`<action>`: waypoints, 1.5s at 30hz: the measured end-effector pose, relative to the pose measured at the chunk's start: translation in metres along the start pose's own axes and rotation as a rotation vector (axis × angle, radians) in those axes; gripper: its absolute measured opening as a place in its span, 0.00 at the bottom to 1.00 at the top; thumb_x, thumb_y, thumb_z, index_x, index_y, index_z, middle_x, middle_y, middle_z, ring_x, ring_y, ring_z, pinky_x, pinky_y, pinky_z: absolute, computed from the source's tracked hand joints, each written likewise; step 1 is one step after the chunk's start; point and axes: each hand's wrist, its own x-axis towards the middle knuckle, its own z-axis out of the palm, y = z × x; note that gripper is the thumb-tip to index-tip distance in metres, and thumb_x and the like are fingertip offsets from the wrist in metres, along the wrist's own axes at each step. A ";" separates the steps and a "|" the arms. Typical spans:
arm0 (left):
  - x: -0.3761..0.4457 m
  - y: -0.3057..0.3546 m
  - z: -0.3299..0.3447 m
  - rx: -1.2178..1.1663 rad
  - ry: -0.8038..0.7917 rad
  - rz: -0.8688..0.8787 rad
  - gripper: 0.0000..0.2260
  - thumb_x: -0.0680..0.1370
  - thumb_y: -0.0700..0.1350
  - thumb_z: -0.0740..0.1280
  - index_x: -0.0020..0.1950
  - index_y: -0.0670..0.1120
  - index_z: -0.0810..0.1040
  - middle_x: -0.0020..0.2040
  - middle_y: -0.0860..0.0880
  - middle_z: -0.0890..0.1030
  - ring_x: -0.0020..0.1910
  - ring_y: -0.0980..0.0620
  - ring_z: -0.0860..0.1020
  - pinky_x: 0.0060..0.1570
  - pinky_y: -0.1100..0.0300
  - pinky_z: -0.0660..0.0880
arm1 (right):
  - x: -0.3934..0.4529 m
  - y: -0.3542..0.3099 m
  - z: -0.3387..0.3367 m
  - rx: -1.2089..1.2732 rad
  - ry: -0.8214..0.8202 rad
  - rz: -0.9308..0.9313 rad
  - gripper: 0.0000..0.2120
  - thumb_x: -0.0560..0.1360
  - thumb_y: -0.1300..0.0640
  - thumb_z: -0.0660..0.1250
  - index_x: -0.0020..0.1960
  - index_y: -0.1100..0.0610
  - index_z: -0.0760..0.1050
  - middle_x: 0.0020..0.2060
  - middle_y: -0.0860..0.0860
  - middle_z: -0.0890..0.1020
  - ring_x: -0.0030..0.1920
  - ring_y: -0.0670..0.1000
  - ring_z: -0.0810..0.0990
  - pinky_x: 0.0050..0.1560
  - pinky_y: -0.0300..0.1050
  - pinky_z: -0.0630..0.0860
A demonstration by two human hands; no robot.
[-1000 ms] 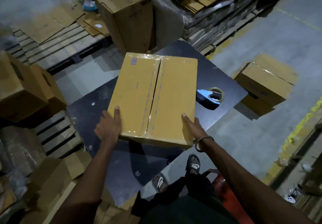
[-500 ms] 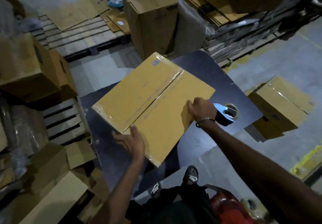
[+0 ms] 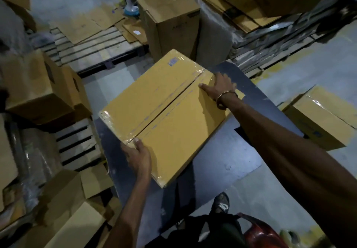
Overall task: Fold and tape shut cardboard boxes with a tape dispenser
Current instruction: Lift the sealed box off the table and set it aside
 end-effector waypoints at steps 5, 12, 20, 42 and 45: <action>0.012 0.075 0.023 -0.010 -0.115 0.119 0.30 0.87 0.57 0.59 0.86 0.49 0.54 0.77 0.40 0.72 0.72 0.37 0.74 0.67 0.49 0.73 | 0.006 0.004 -0.068 0.042 0.250 0.035 0.40 0.74 0.29 0.66 0.76 0.54 0.68 0.70 0.59 0.74 0.70 0.62 0.71 0.68 0.61 0.65; -0.009 0.152 0.131 0.097 -0.395 0.260 0.28 0.86 0.55 0.62 0.83 0.48 0.58 0.77 0.41 0.71 0.73 0.37 0.72 0.71 0.40 0.72 | 0.001 0.137 -0.150 0.120 0.353 0.317 0.38 0.74 0.29 0.66 0.74 0.54 0.70 0.69 0.60 0.74 0.69 0.63 0.71 0.66 0.61 0.65; -0.121 0.230 0.344 0.107 -0.717 0.485 0.21 0.86 0.51 0.63 0.79 0.55 0.66 0.68 0.52 0.77 0.66 0.44 0.76 0.66 0.43 0.73 | 0.015 0.369 -0.216 0.340 0.491 0.712 0.37 0.73 0.31 0.66 0.71 0.55 0.70 0.66 0.60 0.76 0.69 0.65 0.72 0.67 0.62 0.65; -0.372 0.155 1.080 0.655 -1.312 0.560 0.46 0.70 0.75 0.73 0.82 0.73 0.51 0.80 0.56 0.70 0.73 0.49 0.74 0.71 0.40 0.73 | 0.220 0.986 -0.178 0.777 0.506 1.253 0.45 0.65 0.22 0.62 0.74 0.46 0.65 0.71 0.55 0.71 0.71 0.64 0.69 0.73 0.68 0.62; -0.377 0.107 1.159 0.713 -1.317 0.614 0.42 0.79 0.61 0.73 0.86 0.61 0.52 0.79 0.58 0.66 0.73 0.55 0.67 0.69 0.52 0.68 | 0.256 1.038 -0.130 0.743 0.446 1.140 0.46 0.67 0.23 0.65 0.78 0.44 0.62 0.74 0.53 0.71 0.74 0.60 0.68 0.74 0.68 0.63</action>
